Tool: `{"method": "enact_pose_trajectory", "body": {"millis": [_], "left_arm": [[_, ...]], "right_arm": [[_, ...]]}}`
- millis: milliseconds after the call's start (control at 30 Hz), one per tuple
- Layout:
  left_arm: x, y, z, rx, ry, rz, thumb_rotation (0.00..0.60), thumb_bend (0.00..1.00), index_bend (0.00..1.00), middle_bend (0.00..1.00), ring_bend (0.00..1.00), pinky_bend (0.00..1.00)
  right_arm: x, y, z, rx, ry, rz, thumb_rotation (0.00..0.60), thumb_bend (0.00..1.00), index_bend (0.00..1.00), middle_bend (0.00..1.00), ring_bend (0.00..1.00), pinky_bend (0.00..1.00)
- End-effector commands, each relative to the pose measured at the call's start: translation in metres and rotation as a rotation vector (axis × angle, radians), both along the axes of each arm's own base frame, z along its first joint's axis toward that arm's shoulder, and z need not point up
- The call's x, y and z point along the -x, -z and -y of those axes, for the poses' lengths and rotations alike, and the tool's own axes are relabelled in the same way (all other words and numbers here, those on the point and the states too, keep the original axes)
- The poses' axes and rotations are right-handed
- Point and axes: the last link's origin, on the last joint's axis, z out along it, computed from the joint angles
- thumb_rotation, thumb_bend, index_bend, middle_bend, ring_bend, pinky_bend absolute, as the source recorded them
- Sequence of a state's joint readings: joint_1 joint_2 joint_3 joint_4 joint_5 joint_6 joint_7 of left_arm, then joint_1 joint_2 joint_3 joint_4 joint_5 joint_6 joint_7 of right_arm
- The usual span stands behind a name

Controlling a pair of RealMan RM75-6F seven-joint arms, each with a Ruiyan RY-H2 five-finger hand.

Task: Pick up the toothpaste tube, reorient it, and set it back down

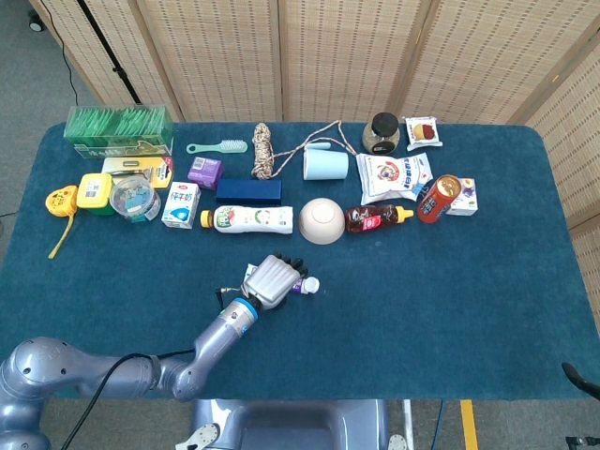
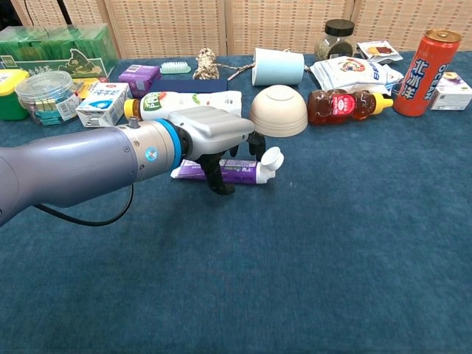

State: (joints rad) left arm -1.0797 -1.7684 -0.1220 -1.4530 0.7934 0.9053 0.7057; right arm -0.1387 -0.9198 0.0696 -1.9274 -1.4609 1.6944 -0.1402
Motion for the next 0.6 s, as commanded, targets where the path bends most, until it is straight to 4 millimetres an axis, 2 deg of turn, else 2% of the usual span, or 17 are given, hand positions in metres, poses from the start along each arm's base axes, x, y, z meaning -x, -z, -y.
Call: {"method": "enact_pose_trajectory", "body": {"millis": [33, 233, 467, 600], "left_arm": [[0.001, 0.001, 0.0, -0.001, -0.007, 0.001, 0.6, 0.29, 0.3, 0.25, 0.32, 0.31], [0.005, 0.002, 0.0, -0.01, -0.025, 0.005, 0.6, 0.33, 0.33, 0.27, 0.34, 0.36], [0.012, 0.004, 0.0, -0.007, -0.049, 0.012, 0.6, 0.37, 0.36, 0.31, 0.37, 0.38], [0.013, 0.006, 0.001, -0.004, -0.058, 0.023, 0.6, 0.4, 0.42, 0.37, 0.41, 0.41]], "right_arm": [[0.0, 0.0, 0.0, -0.001, 0.001, 0.0, 0.6, 0.0, 0.0, 0.0, 0.0, 0.0], [0.0, 0.0, 0.0, -0.003, 0.002, -0.001, 0.6, 0.0, 0.0, 0.0, 0.0, 0.0], [-0.001, 0.001, 0.001, -0.006, 0.004, -0.002, 0.6, 0.0, 0.0, 0.0, 0.0, 0.0], [-0.002, 0.001, 0.001, -0.005, 0.003, -0.002, 0.6, 0.0, 0.0, 0.0, 0.0, 0.0]]}}
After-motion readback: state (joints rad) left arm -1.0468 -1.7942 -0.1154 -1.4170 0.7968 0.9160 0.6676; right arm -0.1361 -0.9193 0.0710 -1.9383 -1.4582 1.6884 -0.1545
